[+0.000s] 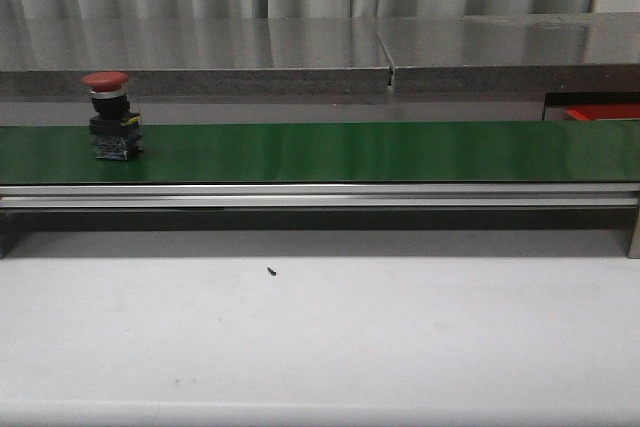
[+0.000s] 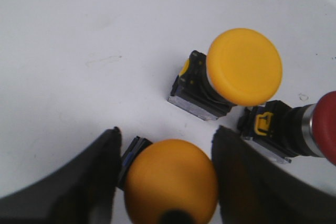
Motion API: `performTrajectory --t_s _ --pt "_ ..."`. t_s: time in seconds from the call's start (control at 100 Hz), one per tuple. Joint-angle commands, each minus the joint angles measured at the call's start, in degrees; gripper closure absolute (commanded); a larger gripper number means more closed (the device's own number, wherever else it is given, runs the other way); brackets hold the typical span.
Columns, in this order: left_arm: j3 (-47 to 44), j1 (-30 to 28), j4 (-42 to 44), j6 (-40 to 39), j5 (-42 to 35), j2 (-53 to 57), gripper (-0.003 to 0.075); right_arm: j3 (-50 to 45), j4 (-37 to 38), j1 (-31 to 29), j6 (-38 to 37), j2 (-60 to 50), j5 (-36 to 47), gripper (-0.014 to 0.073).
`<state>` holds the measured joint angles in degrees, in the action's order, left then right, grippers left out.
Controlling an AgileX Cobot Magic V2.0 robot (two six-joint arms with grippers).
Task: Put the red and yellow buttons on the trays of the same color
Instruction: 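Grasp a yellow button on the table with the left gripper, then set the yellow button on the belt and open the left gripper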
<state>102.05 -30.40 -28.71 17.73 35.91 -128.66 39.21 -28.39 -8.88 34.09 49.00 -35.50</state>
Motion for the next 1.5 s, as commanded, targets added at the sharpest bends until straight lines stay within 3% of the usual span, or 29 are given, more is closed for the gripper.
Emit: performTrajectory --t_s 0.0,0.08,0.19,0.44,0.65,1.08,1.49 --pt "2.0 0.2 -1.2 -0.3 -1.2 3.5 0.0547 1.5 -1.2 0.0 0.5 -0.5 2.6 0.0660" --pt "2.7 0.2 -1.6 -0.2 0.2 3.5 0.0656 1.5 -1.2 0.0 0.5 -0.5 2.6 0.0660" --pt "3.3 0.2 -2.4 -0.2 1.5 5.0 0.0741 1.5 -1.2 0.0 0.5 -0.5 2.6 0.0660" --pt "3.3 0.9 -6.0 0.6 5.1 13.4 0.0739 1.5 -1.2 0.0 0.5 -0.5 2.6 0.0660" --pt "1.0 5.2 -6.7 0.6 9.1 19.6 0.0739 1.5 -1.2 0.0 0.5 -0.5 2.6 0.0660" --pt "-19.1 13.8 -6.5 1.4 -0.6 30.0 0.0739 1.5 -1.2 0.0 0.5 -0.5 2.6 0.0660" --pt "-23.4 18.4 -7.0 2.2 -4.5 30.4 0.0738 1.5 -1.2 0.0 0.5 -0.5 2.6 0.0660"
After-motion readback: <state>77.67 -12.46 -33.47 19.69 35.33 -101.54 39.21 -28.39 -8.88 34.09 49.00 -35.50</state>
